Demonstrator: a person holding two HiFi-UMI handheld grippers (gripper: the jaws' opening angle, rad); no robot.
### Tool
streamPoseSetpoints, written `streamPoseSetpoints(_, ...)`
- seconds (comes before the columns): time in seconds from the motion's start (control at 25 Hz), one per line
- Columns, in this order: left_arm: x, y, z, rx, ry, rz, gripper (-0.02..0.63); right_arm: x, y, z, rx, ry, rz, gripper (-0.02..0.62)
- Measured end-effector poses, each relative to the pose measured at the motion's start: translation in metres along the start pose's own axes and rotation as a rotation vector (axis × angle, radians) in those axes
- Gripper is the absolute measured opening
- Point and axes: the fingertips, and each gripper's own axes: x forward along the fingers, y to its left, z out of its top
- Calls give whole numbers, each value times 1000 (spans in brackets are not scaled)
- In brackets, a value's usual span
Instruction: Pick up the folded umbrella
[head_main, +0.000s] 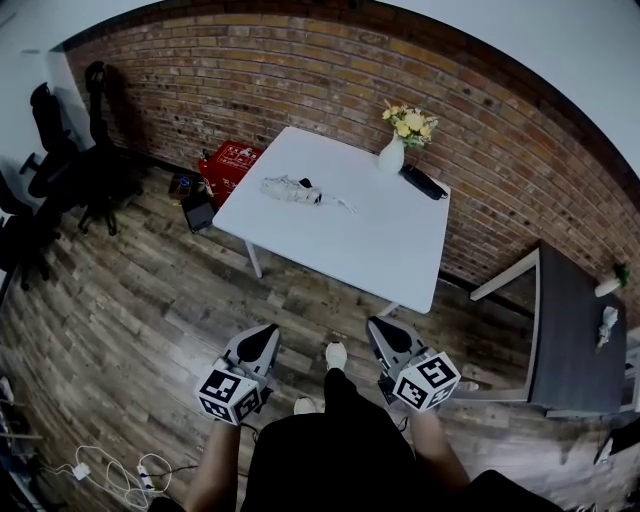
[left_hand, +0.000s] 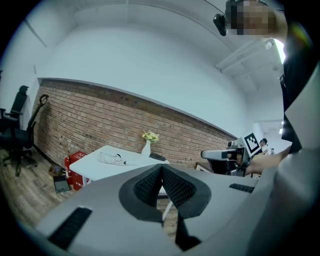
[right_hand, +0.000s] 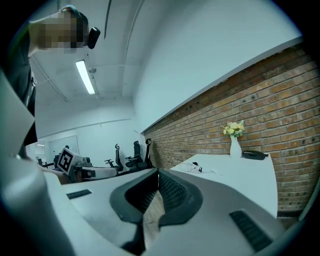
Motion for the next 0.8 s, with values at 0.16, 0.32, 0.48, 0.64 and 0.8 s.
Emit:
streamPoseSetpoints(0.16,18,9,5,0,2,1,14,14,-17,3,11,4,1,23)
streamPoseSetpoints(0.32,42,19,17,1,-2,-1,14,28,-41,9,24,2,-3,23)
streamPoseSetpoints(0.48,67,31,30,14,-5,7,14,51,-64,17,26,3,10,23)
streamPoseSetpoints(0.64,94,42,41,29,10,28,14,71,-87,29,24,5,37,23)
streamPoseSetpoints(0.8,123,52,53,17,9,54,14,89,-116,43,26,3,58,23)
